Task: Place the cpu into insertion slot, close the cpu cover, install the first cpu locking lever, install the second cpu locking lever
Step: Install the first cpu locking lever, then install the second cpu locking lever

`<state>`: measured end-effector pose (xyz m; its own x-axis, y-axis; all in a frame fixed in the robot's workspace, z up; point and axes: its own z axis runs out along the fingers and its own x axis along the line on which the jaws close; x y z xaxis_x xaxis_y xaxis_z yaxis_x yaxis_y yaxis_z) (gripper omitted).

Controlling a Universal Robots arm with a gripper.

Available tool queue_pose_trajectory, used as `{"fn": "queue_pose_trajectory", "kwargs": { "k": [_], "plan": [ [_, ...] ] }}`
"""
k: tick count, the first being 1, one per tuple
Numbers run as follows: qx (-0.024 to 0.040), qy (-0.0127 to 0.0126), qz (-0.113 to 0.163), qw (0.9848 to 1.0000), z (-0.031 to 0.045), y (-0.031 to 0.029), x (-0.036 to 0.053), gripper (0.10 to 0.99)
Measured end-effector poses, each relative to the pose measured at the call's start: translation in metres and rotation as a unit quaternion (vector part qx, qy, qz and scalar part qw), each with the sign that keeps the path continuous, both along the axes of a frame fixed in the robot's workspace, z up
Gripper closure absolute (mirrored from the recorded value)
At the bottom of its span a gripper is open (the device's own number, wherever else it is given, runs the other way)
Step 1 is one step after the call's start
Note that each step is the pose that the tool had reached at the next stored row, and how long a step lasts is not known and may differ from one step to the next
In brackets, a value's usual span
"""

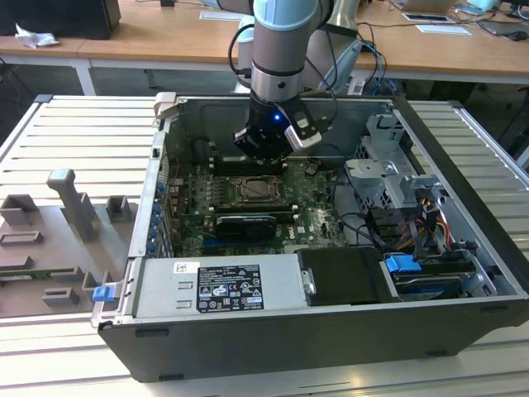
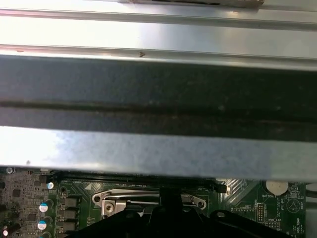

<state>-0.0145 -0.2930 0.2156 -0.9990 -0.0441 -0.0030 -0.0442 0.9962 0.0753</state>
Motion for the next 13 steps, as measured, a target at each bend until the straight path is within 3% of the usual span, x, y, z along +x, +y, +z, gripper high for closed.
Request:
{"fn": "queue_pose_trajectory", "kwargs": {
  "k": [13],
  "plan": [
    [0.0000, 0.0000, 0.000, 1.0000, 0.0000, -0.0036, 0.0000, 0.980]
  ]
}}
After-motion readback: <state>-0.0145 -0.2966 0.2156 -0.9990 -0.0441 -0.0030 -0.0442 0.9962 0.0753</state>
